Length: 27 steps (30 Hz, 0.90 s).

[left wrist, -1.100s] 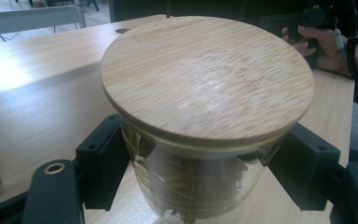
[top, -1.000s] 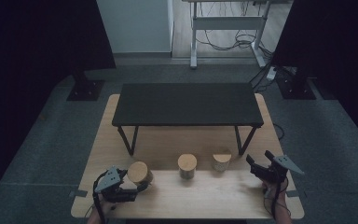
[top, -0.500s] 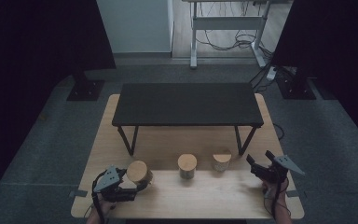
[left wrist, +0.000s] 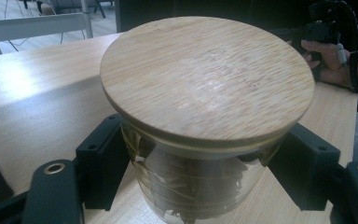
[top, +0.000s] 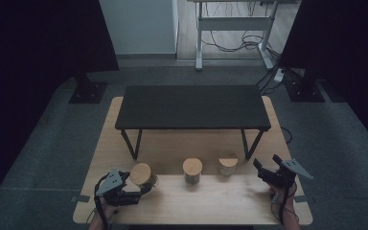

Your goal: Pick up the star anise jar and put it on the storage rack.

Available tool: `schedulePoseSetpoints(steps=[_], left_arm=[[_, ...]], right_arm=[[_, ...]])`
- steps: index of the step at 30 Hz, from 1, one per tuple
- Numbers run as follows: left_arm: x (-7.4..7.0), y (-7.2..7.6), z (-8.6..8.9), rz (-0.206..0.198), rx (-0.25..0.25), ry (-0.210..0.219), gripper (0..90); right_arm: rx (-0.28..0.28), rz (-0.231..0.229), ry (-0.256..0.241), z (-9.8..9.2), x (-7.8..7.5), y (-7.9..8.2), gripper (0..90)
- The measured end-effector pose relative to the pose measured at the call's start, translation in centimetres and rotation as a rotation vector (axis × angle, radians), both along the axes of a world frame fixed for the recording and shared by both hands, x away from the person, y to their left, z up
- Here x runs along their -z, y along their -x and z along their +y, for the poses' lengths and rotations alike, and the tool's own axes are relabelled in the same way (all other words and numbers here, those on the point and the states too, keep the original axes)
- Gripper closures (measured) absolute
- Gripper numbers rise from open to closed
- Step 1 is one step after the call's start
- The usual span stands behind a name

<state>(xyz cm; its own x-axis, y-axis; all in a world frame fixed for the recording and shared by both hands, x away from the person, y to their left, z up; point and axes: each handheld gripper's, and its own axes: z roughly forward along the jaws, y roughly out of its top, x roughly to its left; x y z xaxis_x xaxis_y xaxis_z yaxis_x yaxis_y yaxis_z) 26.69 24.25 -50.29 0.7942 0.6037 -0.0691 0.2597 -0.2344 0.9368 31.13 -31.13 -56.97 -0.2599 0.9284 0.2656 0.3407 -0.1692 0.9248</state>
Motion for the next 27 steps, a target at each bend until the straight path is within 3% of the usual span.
schedulePoseSetpoints(steps=[27], left_arm=[[-0.72,-0.39,0.22,-0.009,-0.002,0.007,25.3]], right_arm=[[0.001,0.0,-0.003,-0.02,0.0,0.0,7.3]])
